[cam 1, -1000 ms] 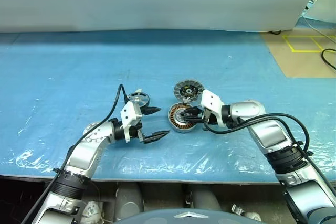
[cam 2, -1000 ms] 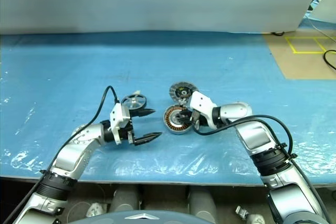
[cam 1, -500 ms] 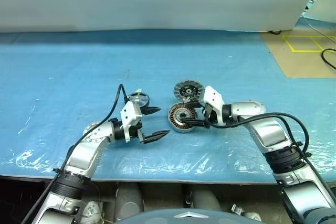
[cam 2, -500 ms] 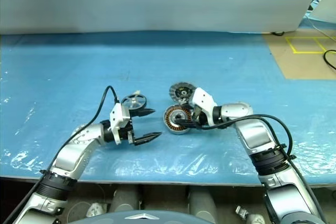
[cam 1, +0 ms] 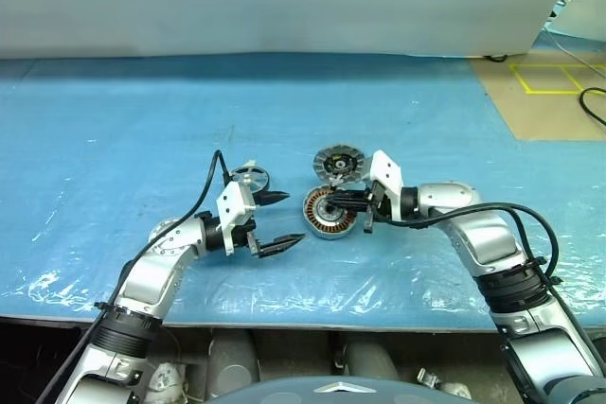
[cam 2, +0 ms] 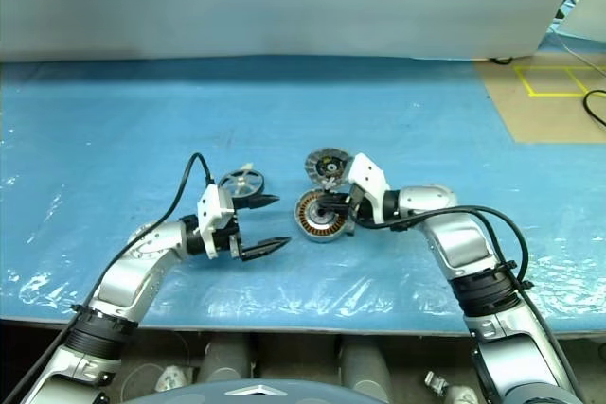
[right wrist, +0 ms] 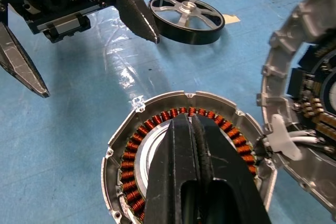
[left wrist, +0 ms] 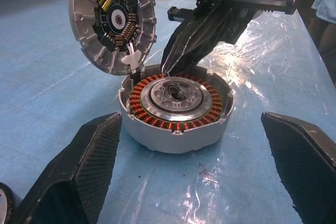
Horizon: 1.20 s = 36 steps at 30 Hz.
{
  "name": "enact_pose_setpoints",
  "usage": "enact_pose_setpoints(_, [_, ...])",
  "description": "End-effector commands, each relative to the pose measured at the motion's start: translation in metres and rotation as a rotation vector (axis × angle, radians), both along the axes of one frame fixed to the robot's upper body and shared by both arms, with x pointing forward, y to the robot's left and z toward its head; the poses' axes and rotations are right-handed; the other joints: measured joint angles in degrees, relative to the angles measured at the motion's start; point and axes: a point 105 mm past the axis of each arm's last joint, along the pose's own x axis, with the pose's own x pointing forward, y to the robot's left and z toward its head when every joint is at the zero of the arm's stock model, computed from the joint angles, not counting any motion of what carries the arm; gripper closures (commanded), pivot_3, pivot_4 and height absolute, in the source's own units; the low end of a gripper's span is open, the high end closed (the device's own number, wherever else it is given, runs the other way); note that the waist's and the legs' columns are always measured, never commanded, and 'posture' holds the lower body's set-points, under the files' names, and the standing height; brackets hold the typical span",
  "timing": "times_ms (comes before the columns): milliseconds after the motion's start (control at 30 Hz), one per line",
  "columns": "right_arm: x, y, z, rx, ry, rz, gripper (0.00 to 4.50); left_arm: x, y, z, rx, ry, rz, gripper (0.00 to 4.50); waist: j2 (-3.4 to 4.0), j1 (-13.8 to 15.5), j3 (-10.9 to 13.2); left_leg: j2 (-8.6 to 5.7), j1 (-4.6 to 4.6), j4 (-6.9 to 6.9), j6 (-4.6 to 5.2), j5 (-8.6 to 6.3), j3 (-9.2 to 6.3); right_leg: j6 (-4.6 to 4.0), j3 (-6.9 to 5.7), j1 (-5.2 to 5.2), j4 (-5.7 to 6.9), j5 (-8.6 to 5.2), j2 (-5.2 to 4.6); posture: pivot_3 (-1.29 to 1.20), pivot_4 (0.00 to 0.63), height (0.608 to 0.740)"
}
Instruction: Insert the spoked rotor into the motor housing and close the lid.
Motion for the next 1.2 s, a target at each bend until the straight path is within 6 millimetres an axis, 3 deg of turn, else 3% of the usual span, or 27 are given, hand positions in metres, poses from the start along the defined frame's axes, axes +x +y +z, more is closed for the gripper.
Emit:
enact_pose_setpoints(33, [0.000,0.003,0.003,-0.001,-0.026,0.011,4.48,-0.001,0.000,0.007,-0.014,-0.031,-0.002,0.00,0.00,0.00,0.00,0.00,0.00,0.00,0.00,0.00,0.00,0.00,0.00,0.00,0.00,0.00,0.00,0.00,0.150,0.740])
enact_pose_setpoints(767, [0.008,-0.002,-0.026,-0.074,-0.008,-0.053,4.48,-0.002,0.000,0.007,-0.011,-0.030,-0.003,0.00,0.00,-0.03,0.00,0.00,0.02,0.00,-0.02,0.01,0.00,0.00,0.00,0.01,0.01,0.00,0.00,0.00,0.150,0.740])
enact_pose_setpoints(1033, [-0.010,-0.010,-0.048,-0.178,0.032,0.015,4.48,-0.002,0.002,0.007,-0.007,-0.030,-0.001,0.00,0.01,0.05,-0.02,0.00,0.11,0.01,-0.02,0.01,0.00,0.00,0.00,0.11,0.00,0.00,-0.01,0.00,0.150,0.740])
enact_pose_setpoints(1200, [-0.012,-0.009,-0.040,-0.139,0.029,0.024,4.48,-0.002,0.002,0.005,0.000,-0.027,-0.004,0.00,-0.01,0.03,-0.04,0.00,0.13,0.00,-0.01,0.00,-0.04,0.01,-0.03,0.18,-0.05,0.00,-0.02,0.00,0.150,0.740])
